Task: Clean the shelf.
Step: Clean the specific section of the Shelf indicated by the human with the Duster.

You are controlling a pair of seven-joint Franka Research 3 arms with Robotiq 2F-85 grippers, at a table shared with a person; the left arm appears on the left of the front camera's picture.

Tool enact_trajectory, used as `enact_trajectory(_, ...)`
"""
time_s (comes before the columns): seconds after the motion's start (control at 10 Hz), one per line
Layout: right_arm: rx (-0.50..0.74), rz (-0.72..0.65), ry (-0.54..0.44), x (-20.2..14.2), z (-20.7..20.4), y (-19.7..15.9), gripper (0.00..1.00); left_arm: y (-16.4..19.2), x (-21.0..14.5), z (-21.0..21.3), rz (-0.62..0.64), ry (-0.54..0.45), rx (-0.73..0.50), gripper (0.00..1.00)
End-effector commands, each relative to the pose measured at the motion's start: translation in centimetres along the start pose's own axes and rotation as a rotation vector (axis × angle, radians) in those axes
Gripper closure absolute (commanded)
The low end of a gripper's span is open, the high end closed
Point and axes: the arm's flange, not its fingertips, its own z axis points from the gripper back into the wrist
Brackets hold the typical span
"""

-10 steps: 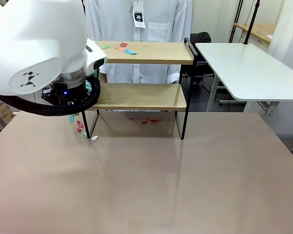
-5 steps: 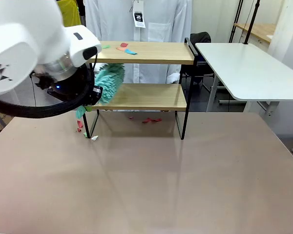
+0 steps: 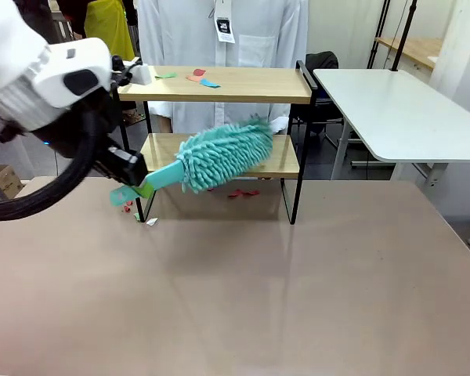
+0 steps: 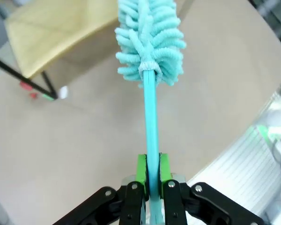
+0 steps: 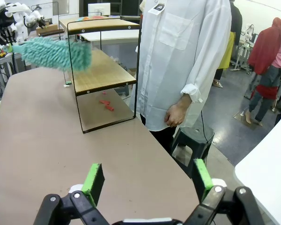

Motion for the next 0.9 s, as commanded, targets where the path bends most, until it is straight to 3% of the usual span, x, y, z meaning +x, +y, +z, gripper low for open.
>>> enact_trajectory(0.0,-0.004,0.005,0.001,0.3,0.0,0.0,0.00,1.9,-1.9,2.4,-0.113,0.094,-0.089,0.87)
enact_trajectory(0.4,-0.004,0.005,0.001,0.3,0.0,0.0,0.00,4.1,-4.6,6.8,-0.296,0.376,-0.127,0.87)
enact_trajectory(0.7,-0.004,0.005,0.001,0.3,0.0,0.0,0.00,5.0,-6.2,10.4,-0.322,0.600,-0.003,0.87)
enact_trajectory(0.8,-0.004,0.005,0.001,0.3,0.0,0.0,0.00,5.9,-6.4,11.6,-0.289,0.720,0.072,0.87)
